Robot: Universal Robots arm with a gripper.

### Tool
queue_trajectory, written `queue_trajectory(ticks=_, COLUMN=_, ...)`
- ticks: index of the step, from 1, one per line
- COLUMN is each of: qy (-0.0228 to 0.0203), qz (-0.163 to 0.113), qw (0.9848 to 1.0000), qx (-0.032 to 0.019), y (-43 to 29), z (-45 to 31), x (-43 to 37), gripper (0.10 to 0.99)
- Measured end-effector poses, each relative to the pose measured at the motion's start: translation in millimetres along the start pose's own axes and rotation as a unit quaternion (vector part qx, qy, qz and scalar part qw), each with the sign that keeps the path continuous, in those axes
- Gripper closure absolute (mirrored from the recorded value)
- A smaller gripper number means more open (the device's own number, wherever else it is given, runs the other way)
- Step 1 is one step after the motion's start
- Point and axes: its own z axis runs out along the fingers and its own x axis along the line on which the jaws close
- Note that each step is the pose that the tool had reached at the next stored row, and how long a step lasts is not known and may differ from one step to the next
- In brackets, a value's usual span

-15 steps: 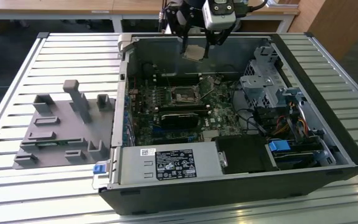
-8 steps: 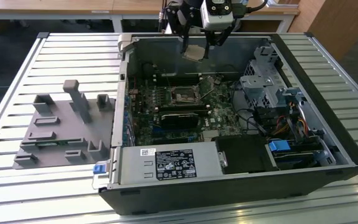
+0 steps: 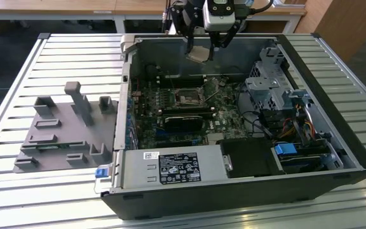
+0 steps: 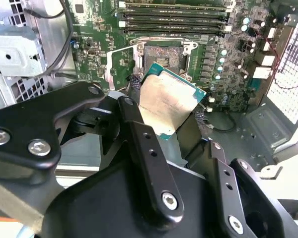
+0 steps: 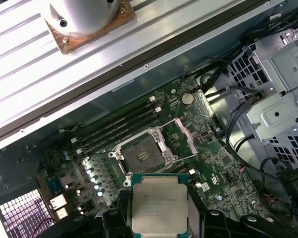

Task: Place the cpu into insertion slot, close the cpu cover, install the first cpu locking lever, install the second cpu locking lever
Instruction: 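Place the cpu into insertion slot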

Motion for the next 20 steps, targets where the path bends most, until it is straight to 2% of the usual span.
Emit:
queue_trajectory(ticks=11, qy=-0.0033, qz=0.038, qw=0.9993, qx=-0.0008, y=-0.1, z=0.3, x=0.1, gripper=0.549)
queue_trajectory(ticks=20, qy=-0.0063, qz=0.071, qw=0.9975, qx=-0.0014, y=-0.2, z=0.5, x=0.3, gripper=0.549)
